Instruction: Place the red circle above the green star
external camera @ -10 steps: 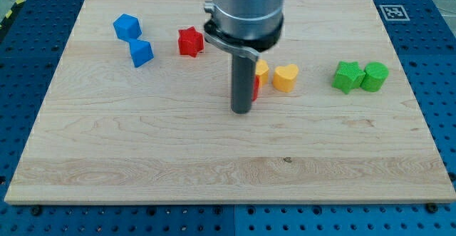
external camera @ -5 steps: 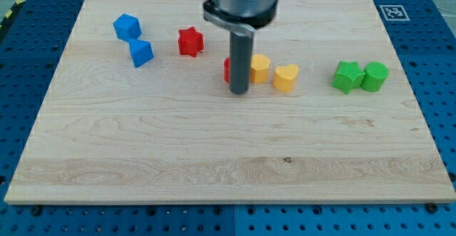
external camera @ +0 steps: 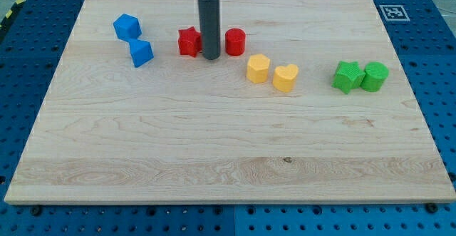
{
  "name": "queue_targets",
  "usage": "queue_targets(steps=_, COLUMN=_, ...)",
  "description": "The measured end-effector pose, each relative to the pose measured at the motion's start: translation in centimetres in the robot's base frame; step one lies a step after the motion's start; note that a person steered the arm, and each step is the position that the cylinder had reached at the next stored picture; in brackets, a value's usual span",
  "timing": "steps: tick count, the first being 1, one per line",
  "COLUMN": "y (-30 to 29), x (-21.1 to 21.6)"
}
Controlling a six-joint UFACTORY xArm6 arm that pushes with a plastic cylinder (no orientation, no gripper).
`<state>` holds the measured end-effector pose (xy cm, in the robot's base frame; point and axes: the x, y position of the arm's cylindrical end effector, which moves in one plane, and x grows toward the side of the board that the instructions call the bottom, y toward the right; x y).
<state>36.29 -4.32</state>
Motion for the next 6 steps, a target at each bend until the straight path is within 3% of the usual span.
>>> queue_targets(steps=1, y=0.1, x=-1.9)
queue_targets(steps=2, y=4.3, x=-2.6)
queue_targets(steps=4, y=17.8, x=-2.6)
queue_targets(steps=6, y=16.9, x=-2.6)
